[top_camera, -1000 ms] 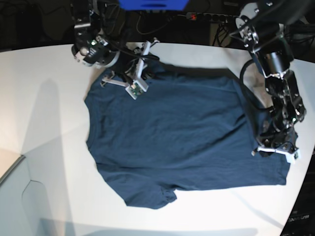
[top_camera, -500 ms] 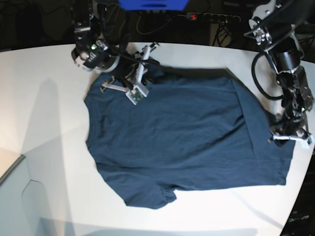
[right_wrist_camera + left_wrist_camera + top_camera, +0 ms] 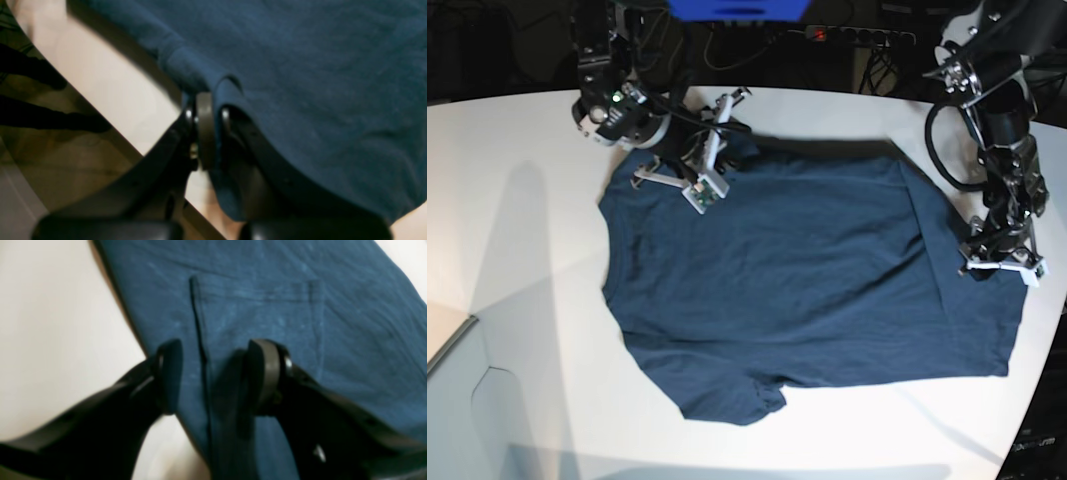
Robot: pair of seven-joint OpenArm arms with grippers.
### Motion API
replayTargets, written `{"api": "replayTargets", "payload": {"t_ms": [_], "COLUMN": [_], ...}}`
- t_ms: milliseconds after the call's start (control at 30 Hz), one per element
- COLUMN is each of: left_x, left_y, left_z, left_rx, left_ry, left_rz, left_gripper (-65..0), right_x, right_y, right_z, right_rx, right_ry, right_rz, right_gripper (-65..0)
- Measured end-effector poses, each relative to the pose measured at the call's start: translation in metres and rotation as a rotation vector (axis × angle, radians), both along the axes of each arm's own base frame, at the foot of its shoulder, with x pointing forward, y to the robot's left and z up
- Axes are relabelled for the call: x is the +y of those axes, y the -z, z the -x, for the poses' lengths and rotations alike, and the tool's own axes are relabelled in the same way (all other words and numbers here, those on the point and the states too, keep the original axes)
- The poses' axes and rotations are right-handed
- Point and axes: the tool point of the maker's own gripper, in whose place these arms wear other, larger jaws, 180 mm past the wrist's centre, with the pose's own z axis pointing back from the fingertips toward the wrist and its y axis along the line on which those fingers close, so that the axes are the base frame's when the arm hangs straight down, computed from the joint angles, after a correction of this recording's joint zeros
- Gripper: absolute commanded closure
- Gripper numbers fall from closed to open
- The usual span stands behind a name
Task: Layout the t-shirt on the table in an organized manner, then fold the t-shirt properly
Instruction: 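Move the left gripper along the shirt edge and regrasp the hem corner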
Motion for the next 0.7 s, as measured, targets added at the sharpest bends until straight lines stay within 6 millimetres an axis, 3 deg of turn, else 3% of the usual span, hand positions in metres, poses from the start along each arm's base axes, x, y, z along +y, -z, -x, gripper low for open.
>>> {"api": "replayTargets", "payload": {"t_ms": [167, 433, 700], "left_x": [0.0000, 0.0002, -0.0097], "left_y": [0.0006, 0.0008, 0.0006], "left_z": [0.0007, 0.0012, -0.0020], "left_rx": [0.001, -0.001, -0.011], "left_ry": [-0.002, -0.005, 0.002], "left_rz": [0.001, 0.005, 0.016], "left_gripper": [-28.6, -1.0, -0.3], "right_x": [0.0000, 0.0000, -0.0037], "right_y": [0.0000, 0.0000, 0.0013], "right_z": [0.0000, 0.0000, 0.0004], "right_rx": [0.000, 0.000, 0.000], "right_ry": [0.000, 0.000, -0.003], "right_rz": [0.000, 0.000, 0.010], "right_gripper": [0.0, 0.0, 0.0]}}
